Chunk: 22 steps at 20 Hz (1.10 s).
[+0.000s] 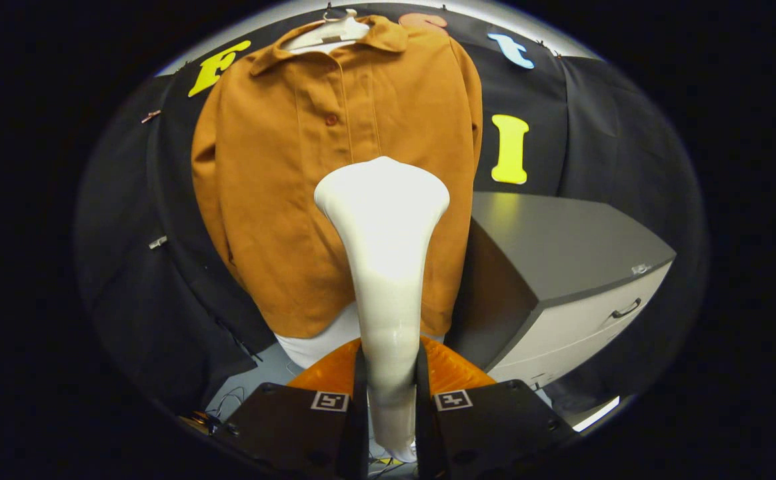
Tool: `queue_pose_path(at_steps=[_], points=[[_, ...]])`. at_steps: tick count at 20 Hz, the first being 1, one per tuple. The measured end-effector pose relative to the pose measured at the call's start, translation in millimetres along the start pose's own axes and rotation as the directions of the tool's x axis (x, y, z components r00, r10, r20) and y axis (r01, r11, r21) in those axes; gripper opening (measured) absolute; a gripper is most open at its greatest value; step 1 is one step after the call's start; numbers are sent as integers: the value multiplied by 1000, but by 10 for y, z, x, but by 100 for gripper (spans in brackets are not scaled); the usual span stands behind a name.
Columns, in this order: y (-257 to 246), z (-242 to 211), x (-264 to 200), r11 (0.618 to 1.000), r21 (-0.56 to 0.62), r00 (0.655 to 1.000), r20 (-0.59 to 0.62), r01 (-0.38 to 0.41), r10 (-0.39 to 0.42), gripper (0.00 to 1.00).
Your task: Iron the clothes twice with a garment steamer, once on the left side and once on the right side.
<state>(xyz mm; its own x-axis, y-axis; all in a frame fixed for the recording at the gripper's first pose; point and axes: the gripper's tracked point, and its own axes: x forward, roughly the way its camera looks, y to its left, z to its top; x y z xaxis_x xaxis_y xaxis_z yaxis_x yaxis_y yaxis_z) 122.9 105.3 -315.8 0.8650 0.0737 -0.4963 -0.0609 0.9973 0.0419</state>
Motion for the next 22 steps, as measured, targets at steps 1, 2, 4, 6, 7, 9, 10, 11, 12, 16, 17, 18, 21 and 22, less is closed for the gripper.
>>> queue_pose_path(at_steps=[1,2,4,6,7,9,10,11,12,16,17,18,21,22], points=[[60,182,-77,1000,2,999,38,-8,8,32],[121,353,-142,1000,-3,997,73,-16,16,32],[273,703,-258,999,-20,989,145,-32,35,32],[450,1022,-372,998,-44,976,210,-48,56,32],[548,1153,-418,997,-61,968,240,-55,68,31],[762,1398,-488,994,-88,951,293,-70,93,31],[892,1493,-510,992,-102,943,314,-78,107,31],[1055,1568,-463,990,-117,936,331,-83,117,31],[1149,1629,-451,988,-132,930,344,-84,125,31],[1495,1707,-234,984,-158,925,353,-88,139,31],[1556,1691,-155,983,-161,928,347,-85,137,31],[1605,1679,-71,983,-164,931,342,-77,130,31],[1668,1630,143,985,-166,935,339,-48,103,31],[1680,1610,186,985,-168,935,340,-43,99,31]])
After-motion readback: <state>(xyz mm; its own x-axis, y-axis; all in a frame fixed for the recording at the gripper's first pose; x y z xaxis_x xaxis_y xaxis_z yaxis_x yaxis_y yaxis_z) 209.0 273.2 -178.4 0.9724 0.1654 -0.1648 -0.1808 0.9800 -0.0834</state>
